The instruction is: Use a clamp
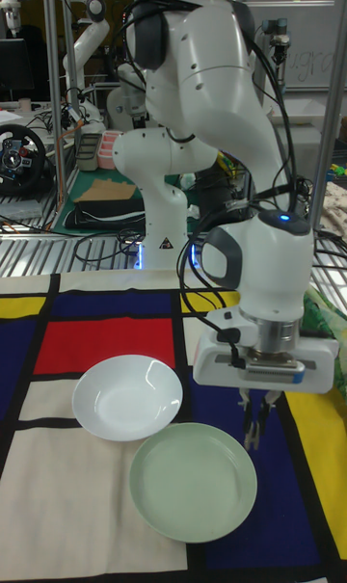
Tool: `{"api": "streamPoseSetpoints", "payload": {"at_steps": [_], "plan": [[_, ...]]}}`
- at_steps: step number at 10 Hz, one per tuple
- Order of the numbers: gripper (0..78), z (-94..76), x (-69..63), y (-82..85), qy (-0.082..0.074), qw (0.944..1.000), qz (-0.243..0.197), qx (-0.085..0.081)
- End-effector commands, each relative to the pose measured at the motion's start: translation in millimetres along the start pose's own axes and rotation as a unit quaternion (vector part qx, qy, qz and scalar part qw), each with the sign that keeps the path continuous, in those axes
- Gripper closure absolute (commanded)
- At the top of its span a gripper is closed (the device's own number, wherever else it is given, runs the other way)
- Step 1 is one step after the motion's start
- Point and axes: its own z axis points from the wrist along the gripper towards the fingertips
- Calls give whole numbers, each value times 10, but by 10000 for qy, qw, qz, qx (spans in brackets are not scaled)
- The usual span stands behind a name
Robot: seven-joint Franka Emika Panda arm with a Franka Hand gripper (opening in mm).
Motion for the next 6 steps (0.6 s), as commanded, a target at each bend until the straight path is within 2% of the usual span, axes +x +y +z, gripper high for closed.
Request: {"api": "streamPoseSetpoints", "payload": {"at_steps": [1, 3, 5, 6], "plan": [[762, 41, -52, -1, -166, 9998, 42, 116], [762, 46, -38, 30, -150, 9996, -7, 224], [762, 60, -25, 62, -144, 9996, -48, 254], [762, 108, 3, 131, -246, 9983, -129, 503]]}}
